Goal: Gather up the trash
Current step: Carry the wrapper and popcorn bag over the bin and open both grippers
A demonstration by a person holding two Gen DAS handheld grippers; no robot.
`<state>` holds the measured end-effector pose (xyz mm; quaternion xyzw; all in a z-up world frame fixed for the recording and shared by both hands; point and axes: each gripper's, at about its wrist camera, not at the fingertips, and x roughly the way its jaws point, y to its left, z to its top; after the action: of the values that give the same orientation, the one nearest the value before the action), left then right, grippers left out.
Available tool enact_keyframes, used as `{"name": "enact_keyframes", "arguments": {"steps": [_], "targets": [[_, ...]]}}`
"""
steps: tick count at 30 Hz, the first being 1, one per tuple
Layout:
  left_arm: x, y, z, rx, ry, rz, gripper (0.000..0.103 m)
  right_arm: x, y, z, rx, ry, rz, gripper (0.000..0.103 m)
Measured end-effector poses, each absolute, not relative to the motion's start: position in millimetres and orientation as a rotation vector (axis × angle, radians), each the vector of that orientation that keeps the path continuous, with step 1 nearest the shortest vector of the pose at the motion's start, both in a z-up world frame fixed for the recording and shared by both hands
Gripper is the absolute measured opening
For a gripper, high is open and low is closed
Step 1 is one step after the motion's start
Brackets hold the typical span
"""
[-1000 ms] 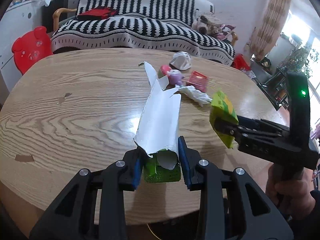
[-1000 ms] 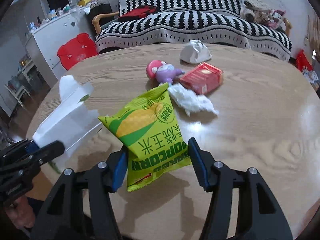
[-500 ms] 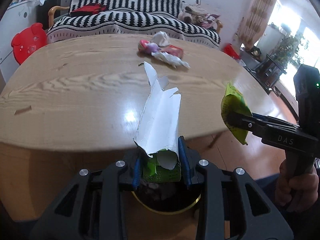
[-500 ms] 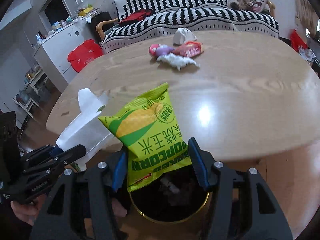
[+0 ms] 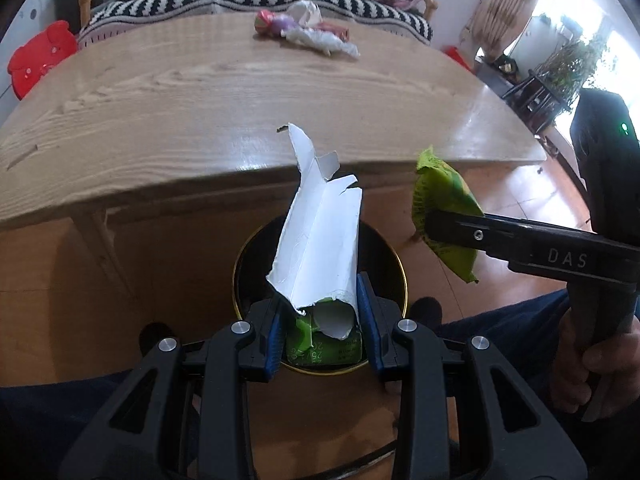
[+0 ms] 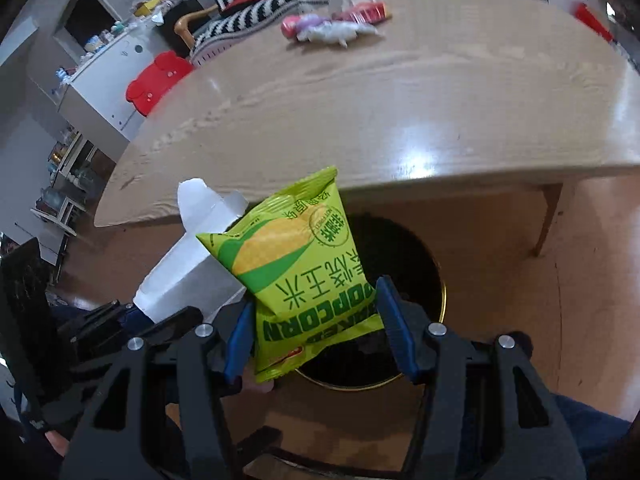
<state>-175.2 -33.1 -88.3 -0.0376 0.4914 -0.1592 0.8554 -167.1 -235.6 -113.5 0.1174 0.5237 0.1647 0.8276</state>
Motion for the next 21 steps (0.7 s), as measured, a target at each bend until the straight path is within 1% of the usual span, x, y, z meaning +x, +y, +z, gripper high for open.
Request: {"name": "enact_keyframes", "arguments": {"steps": [7, 21], "targets": [[-175, -41, -95, -0.064, 1.056, -0.337, 0.032, -156, -243, -122, 0.264, 1.15, 0.319, 0.057], [-172, -44, -98, -0.065, 1.072, -0.343, 0.033, -154, -242, -123, 0.266, 1.153, 0.318, 0.058]]}}
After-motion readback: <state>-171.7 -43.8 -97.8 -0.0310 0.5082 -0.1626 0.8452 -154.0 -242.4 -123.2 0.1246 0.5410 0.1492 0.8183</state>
